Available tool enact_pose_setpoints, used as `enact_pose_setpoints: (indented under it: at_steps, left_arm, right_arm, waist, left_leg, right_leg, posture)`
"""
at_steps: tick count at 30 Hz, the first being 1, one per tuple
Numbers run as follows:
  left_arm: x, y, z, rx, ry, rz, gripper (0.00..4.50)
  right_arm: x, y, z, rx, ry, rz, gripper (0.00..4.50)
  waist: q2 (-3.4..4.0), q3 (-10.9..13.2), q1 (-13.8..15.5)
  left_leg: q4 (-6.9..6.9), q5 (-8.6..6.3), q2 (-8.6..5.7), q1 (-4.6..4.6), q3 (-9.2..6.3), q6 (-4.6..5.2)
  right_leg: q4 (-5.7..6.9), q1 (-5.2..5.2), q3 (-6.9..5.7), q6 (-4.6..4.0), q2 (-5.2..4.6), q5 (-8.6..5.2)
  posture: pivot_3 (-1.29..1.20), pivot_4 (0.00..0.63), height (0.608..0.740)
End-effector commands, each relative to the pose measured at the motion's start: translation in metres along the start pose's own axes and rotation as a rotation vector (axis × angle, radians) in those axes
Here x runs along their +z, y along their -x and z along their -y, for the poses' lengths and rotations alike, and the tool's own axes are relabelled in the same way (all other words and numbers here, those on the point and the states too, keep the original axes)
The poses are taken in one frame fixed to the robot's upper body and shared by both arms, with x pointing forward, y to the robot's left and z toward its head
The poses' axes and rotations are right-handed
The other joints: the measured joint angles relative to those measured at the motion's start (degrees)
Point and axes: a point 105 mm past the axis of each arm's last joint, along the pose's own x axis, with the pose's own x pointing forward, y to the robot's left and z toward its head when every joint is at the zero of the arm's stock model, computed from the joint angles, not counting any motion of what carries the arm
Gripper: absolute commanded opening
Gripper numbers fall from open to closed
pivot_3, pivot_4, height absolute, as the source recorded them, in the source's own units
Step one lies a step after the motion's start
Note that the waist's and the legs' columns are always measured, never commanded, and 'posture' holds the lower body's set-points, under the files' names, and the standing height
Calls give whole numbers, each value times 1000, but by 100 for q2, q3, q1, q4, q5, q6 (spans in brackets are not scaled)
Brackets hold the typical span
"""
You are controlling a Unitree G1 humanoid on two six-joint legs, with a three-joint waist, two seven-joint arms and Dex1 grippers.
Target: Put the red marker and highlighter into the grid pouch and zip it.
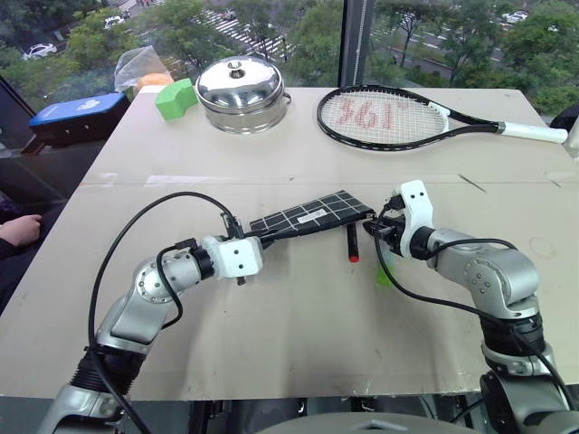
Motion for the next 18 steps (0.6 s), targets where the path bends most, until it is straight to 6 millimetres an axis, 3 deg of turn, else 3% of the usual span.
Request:
enact_pose_setpoints:
  at_steps: [1, 9, 13, 18]
  left_arm:
    - [10, 1, -11, 46, -30, 29, 0]
    - [9, -7, -14, 79, -11, 24, 0]
    - [15, -19, -14, 88, -11, 40, 0]
    - [22, -27, -14, 92, -12, 70, 0]
  right_arm:
    - [14, 0, -7, 33, 24, 48, 26]
    - [22, 6, -18, 98, 13, 60, 26]
    - [27, 8, -33, 169, -2, 49, 26]
    - [32, 6, -35, 165, -6, 44, 26]
  waist:
    - [0, 0, 0]
    - [0, 0, 8]
    - [0, 0, 5]
    - [-1, -1, 3]
  left_leg:
    - [0, 0, 0, 0, 0, 0]
    - [0, 0, 0, 0, 0, 0]
    - [0, 0, -1, 0, 0, 0]
    - [1, 1, -2, 0, -1, 0]
  right_leg:
    - [0, 0, 0, 0, 0, 0]
    - [0, 0, 0, 0, 0, 0]
    - [1, 0, 0, 1, 1, 1]
    - [2, 0, 0, 2, 2, 2]
  posture:
    - [0, 150, 740]
    - [0, 150, 740]
    - [0, 150, 740]
    - [0, 150, 740]
